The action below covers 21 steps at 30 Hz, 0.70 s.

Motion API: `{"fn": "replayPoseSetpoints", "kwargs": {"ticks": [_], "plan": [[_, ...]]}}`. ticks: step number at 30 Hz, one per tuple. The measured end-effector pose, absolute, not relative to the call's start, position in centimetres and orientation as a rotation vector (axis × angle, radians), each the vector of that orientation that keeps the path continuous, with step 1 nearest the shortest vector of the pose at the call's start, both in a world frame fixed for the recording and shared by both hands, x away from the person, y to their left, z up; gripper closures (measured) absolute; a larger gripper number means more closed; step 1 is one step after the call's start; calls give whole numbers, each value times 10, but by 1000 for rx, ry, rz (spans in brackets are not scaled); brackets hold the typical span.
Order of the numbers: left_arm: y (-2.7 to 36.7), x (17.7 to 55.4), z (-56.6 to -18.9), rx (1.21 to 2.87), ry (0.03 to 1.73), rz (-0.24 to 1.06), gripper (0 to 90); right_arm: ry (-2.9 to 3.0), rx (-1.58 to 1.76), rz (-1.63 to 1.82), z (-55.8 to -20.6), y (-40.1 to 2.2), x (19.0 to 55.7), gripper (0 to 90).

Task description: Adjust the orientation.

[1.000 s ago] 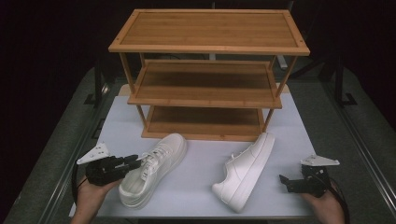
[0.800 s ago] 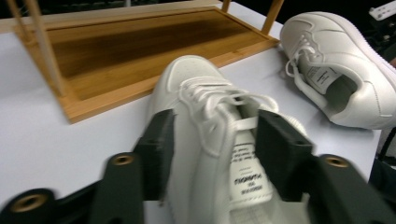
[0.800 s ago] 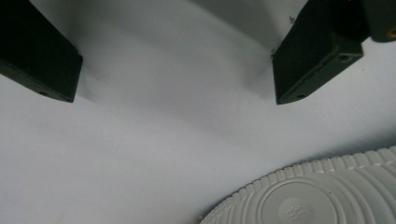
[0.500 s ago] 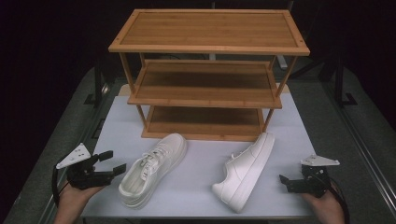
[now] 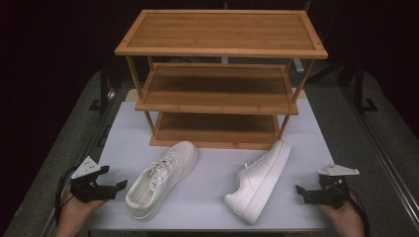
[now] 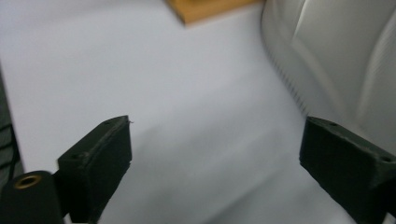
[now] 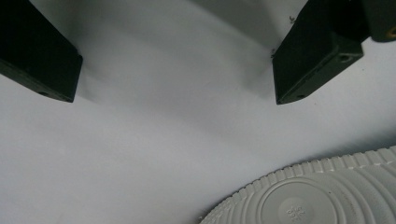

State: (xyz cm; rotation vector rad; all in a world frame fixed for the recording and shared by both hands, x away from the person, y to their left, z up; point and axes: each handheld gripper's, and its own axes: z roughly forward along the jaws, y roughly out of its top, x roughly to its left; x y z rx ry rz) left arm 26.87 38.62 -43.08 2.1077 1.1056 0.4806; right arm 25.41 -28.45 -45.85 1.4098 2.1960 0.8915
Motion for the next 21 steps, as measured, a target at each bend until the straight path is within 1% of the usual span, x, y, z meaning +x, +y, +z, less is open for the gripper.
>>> {"fn": "replayPoseSetpoints", "kwargs": {"ticks": [2,7,8,13,14,16,17,18,21], "plan": [[385,272,-436,2130,1122,457,19,2196,1410,891,-458,-284,254,10],[381,275,-446,2161,1120,457,15,2199,1409,888,-458,-284,254,10],[380,276,-449,2181,1116,455,0,2199,1410,888,-458,-284,254,11],[380,274,-450,2176,1107,467,0,2217,1409,878,-456,-285,255,13],[380,274,-450,2175,1107,467,0,2220,1409,874,-455,-285,255,46],[380,274,-450,2174,1106,468,0,2223,1406,885,-451,-287,254,143],[380,274,-450,2175,1107,468,0,2216,1413,895,-449,-288,254,144],[380,274,-450,2175,1107,468,0,2214,1423,906,-448,-289,253,168],[380,274,-450,2174,1109,467,0,2230,1420,974,-444,-293,252,352]]}}
